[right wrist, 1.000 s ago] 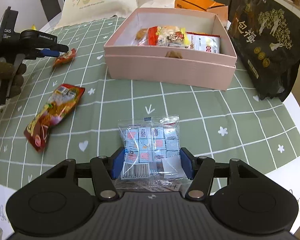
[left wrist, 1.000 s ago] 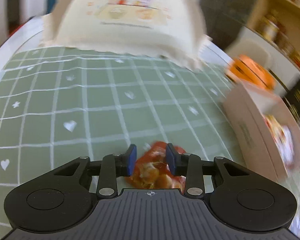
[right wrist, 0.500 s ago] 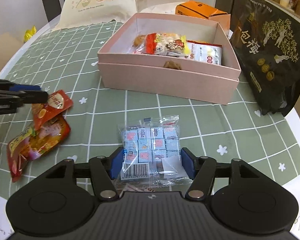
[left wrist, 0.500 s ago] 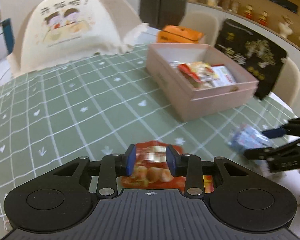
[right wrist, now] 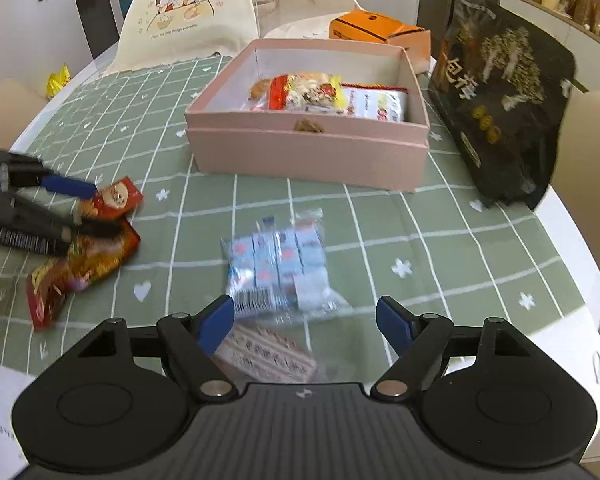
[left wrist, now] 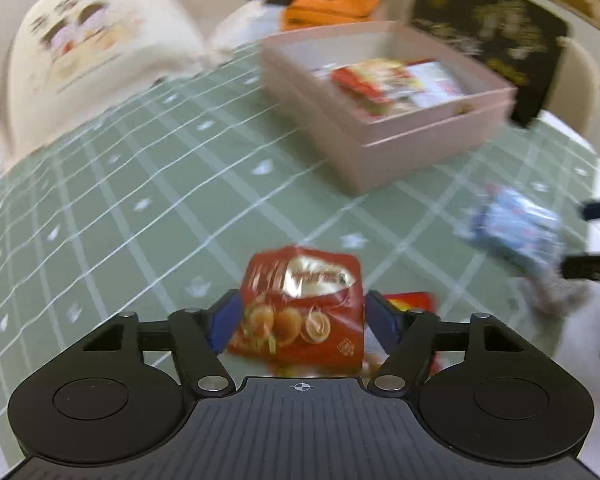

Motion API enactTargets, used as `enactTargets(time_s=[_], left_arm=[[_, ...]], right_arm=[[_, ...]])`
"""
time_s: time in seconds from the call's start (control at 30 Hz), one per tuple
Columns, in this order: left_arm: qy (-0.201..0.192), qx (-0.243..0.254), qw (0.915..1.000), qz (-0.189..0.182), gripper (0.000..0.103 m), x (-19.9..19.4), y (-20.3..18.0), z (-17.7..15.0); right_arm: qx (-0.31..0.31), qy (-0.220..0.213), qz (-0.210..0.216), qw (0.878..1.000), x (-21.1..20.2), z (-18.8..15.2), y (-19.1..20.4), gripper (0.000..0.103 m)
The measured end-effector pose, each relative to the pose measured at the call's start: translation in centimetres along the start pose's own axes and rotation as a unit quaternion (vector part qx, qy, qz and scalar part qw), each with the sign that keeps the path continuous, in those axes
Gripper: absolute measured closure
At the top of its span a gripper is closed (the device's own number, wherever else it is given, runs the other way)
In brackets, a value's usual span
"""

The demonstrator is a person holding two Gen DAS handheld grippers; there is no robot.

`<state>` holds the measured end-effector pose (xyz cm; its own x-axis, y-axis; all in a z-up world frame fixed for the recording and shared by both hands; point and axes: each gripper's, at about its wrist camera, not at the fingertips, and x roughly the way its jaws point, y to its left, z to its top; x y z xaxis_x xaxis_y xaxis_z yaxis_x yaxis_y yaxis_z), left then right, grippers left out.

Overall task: Organize snacks
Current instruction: 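Carry the candy bag and chestnut packet over the pink box and open both tools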

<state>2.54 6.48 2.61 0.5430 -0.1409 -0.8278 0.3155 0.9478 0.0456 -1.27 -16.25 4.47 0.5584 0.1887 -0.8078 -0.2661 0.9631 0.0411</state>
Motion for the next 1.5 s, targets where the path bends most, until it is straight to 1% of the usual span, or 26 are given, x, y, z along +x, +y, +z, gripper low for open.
enactTargets(time_s=[0.07, 0.13, 0.2, 0.27, 0.3, 0.4, 0.43, 0.47, 0.5, 0.57, 0.63, 0.67, 0.7, 0.73, 0.8, 0.87, 0.93, 1.03, 1.1, 1.13, 1.17, 1.23, 1.27, 1.33, 1.4, 1.5], left_arm=[[0.004, -0.018, 0.9998, 0.002, 0.024, 0.5, 1.1, 0.1], [0.019, -0.042, 0.999, -0.001, 0.021, 1.7, 2.1, 0.4], [0.004, -0.057, 0.9983, -0.008, 0.018, 2.0, 2.7, 0.6], [0.005, -0.063, 0.998, -0.006, 0.019, 2.1, 2.7, 0.9], [0.006, -0.065, 0.9978, -0.004, 0.021, 1.9, 2.6, 0.8], [0.006, -0.062, 0.9978, -0.025, 0.022, 1.3, 1.9, 0.1], [0.005, -0.062, 0.9975, -0.035, 0.023, 0.9, 1.6, -0.3], [0.0, -0.062, 0.9973, -0.038, 0.023, 0.4, 1.2, -0.7], [-0.009, -0.058, 0.9976, -0.036, 0.023, -0.4, 0.6, -1.2], [-0.02, -0.05, 0.9979, -0.034, 0.023, -1.6, -0.3, -1.7], [-0.031, -0.054, 0.997, -0.046, 0.023, -3.2, -1.2, -1.9], [-0.038, -0.054, 0.9963, -0.055, 0.023, -4.1, -1.6, -1.8], [-0.049, -0.055, 0.9953, -0.064, 0.023, -5.2, -1.9, -1.5], [-0.061, -0.058, 0.9936, -0.075, 0.023, -6.4, -2.1, -1.0], [-0.091, -0.065, 0.9889, -0.098, 0.023, -8.8, -2.3, 0.5], [-0.132, -0.069, 0.9825, -0.111, 0.023, -11.3, -2.3, 2.7], [-0.182, -0.08, 0.9721, -0.125, 0.022, -13.6, -2.0, 5.7], [-0.227, -0.098, 0.9577, -0.148, 0.021, -14.5, -1.9, 10.8], [-0.246, -0.104, 0.9496, -0.164, 0.021, -13.5, -2.0, 14.7], [-0.241, -0.108, 0.9481, -0.177, 0.021, -12.4, -2.1, 16.4], [-0.225, -0.119, 0.9476, -0.193, 0.021, -10.7, -1.9, 18.0], [-0.209, -0.155, 0.9432, -0.206, 0.021, -8.1, -1.5, 19.2], [-0.211, -0.17, 0.9403, -0.205, 0.021, -7.1, -1.2, 18.9], [-0.208, -0.175, 0.9397, -0.207, 0.022, -6.3, -1.1, 17.7], [-0.19, -0.171, 0.9413, -0.22, 0.022, -5.3, -0.7, 16.1], [-0.164, -0.155, 0.9475, -0.226, 0.023, -4.1, -0.5, 14.7]], right_arm=[[0.004, 0.003, 0.001, 1.0, -0.3, -0.6, -0.3, 0.024], [0.009, 0.008, 0.008, 1.0, -0.5, -1.2, -0.5, 0.023], [0.009, 0.011, 0.011, 1.0, -0.6, -1.5, -0.5, 0.023], [0.005, 0.011, 0.011, 1.0, -0.6, -1.5, -0.4, 0.023], [0.004, 0.01, 0.011, 1.0, -0.7, -1.4, -0.4, 0.023], [0.006, -0.002, 0.021, 1.0, -0.8, -0.4, -0.3, 0.022], [0.006, -0.008, 0.027, 1.0, -0.8, 0.1, -0.2, 0.02], [0.005, -0.013, 0.032, 0.999, -0.5, 0.6, -0.1, 0.017], [0.004, -0.015, 0.035, 0.999, -0.1, 1.2, 0.0, 0.017], [0.0, -0.005, 0.038, 0.999, 1.4, 2.3, 0.3, 0.017], [-0.01, 0.012, 0.041, 0.999, 3.0, 3.0, 0.9, 0.017], [-0.015, 0.018, 0.042, 0.999, 3.6, 3.1, 1.2, 0.018], [-0.02, 0.025, 0.04, 0.999, 4.0, 3.2, 1.5, 0.033], [-0.03, 0.031, 0.029, 0.999, 4.1, 3.3, 2.0, 0.045], [-0.051, 0.028, 0.025, 0.998, 3.4, 3.4, 2.3, 0.045], [-0.048, 0.007, 0.033, 0.998, 1.3, 3.5, 1.8, 0.045], [-0.038, -0.012, 0.04, 0.998, -0.8, 3.8, 1.1, 0.045], [-0.026, -0.047, 0.032, 0.998, -3.9, 4.7, 0.0, 0.045], [-0.03, -0.069, 0.016, 0.997, -5.3, 5.2, -0.2, 0.045], [-0.034, -0.079, 0.009, 0.996, -5.9, 5.4, -0.3, 0.045], [-0.037, -0.084, 0.003, 0.996, -6.2, 5.7, -0.3, 0.045], [-0.038, -0.086, -0.007, 0.996, -6.4, 6.1, -0.3, 0.045], [-0.036, -0.088, -0.008, 0.995, -6.5, 6.0, -0.5, 0.045], [-0.026, -0.089, -0.01, 0.996, -6.7, 5.6, -1.1, 0.045], [-0.009, -0.084, -0.007, 0.996, -6.5, 5.2, -2.1, 0.045], [0.015, -0.068, -0.002, 0.998, -5.7, 5.1, -3.4, 0.045]])
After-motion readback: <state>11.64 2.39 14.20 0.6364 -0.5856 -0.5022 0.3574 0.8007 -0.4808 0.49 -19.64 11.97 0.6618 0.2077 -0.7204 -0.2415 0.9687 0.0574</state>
